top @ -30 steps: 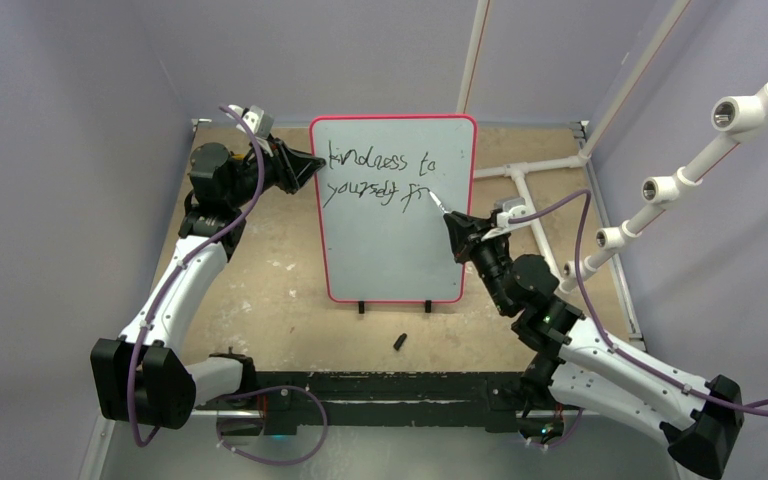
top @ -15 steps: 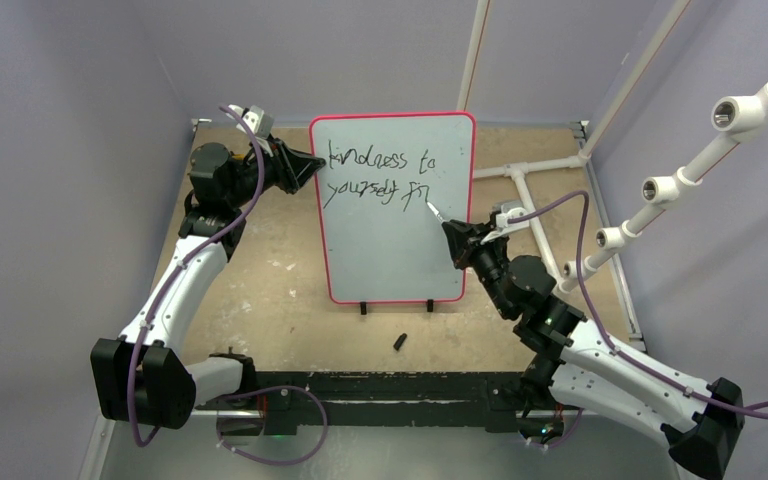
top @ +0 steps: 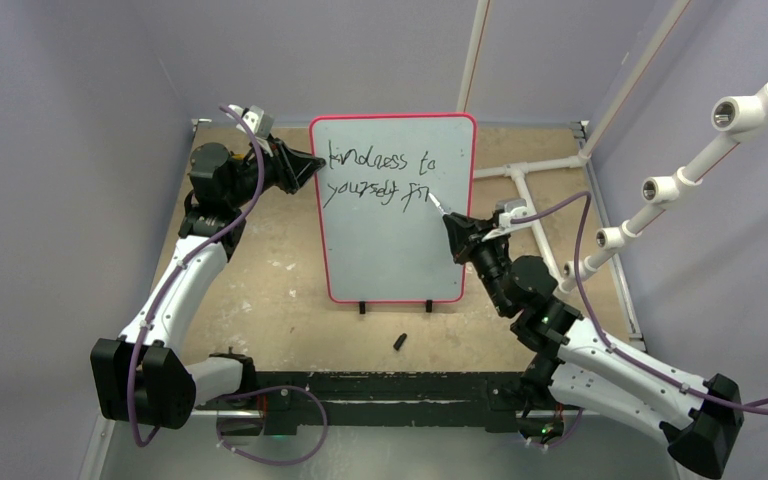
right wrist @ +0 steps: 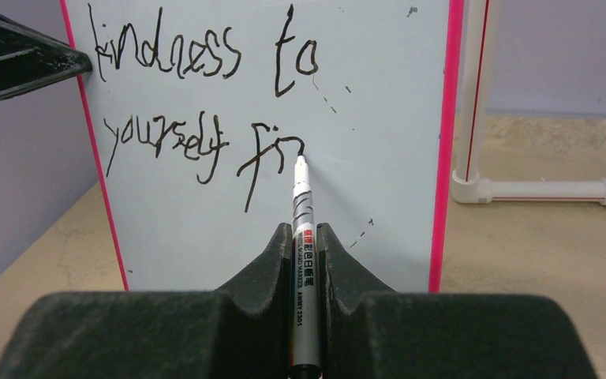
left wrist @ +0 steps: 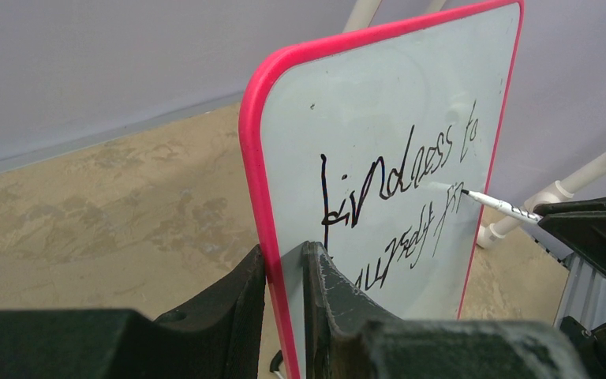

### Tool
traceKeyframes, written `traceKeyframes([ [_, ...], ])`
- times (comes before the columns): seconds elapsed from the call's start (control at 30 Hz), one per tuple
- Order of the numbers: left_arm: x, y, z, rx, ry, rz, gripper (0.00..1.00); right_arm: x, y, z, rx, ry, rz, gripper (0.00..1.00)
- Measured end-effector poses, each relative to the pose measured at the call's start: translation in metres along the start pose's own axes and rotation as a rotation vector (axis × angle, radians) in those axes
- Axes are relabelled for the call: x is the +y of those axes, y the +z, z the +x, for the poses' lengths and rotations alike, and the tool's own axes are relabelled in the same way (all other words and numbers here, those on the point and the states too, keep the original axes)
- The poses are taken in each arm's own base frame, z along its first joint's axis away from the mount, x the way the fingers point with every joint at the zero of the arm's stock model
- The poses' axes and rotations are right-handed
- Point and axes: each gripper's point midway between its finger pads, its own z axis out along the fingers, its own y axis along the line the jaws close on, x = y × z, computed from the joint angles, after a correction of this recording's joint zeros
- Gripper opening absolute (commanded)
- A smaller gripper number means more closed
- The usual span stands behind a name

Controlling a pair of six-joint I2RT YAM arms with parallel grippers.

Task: Write a sentence on the whiteboard

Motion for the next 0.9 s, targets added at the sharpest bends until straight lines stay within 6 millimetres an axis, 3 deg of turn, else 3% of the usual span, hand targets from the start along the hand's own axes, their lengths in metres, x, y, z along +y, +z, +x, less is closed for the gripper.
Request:
traceKeyframes([
  [0.9,-0.001,0.000,0.000,0.001,0.000,0.004,0.00,-0.015,-0.009,-0.011,-0.047,0.007,0.055,0.00],
])
